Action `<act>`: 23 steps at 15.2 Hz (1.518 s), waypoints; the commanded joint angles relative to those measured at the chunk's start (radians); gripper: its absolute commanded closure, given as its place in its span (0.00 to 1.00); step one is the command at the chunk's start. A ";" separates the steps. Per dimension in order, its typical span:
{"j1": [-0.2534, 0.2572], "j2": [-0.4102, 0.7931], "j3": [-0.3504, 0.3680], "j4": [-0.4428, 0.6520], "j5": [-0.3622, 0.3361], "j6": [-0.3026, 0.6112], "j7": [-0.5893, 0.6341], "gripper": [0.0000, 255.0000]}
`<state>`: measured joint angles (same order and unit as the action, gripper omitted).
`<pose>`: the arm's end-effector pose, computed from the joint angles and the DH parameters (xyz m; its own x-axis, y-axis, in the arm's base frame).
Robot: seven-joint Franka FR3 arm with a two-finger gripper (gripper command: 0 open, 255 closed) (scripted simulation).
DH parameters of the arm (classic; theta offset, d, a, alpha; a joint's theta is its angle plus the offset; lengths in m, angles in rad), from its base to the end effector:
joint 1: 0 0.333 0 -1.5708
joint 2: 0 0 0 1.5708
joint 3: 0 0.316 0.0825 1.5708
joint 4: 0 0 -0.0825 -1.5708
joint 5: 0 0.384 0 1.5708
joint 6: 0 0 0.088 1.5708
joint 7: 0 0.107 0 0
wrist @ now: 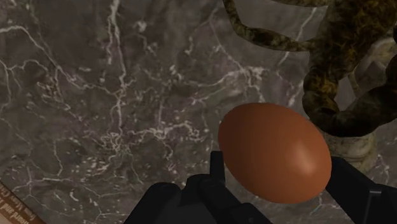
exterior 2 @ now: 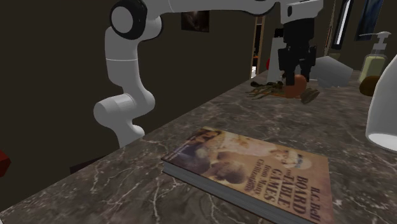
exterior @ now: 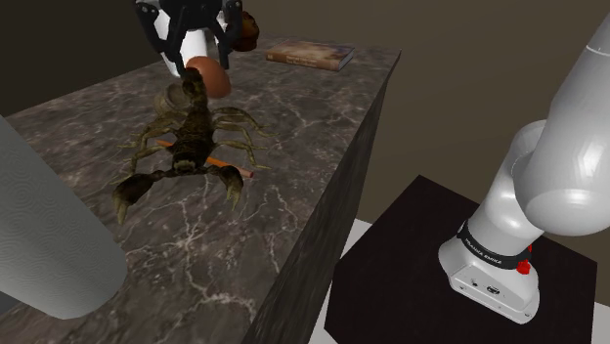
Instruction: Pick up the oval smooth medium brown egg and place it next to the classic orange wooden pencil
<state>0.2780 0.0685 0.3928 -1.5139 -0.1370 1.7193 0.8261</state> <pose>0.4745 0.3498 0.6302 0.9732 -0.1470 0.1767 -0.1443 -0.9891 -0.0285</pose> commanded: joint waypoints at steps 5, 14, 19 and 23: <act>-0.003 -0.020 -0.002 -0.100 0.007 0.082 0.006 1.00; -0.003 -0.020 -0.002 -0.100 0.007 0.082 0.006 0.00; -0.003 -0.020 -0.002 -0.100 0.007 0.082 0.006 0.00; 0.006 -0.012 0.006 0.037 0.004 -0.048 0.005 0.00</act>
<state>0.2791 0.0436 0.3950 -1.5271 -0.1276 1.7103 0.8280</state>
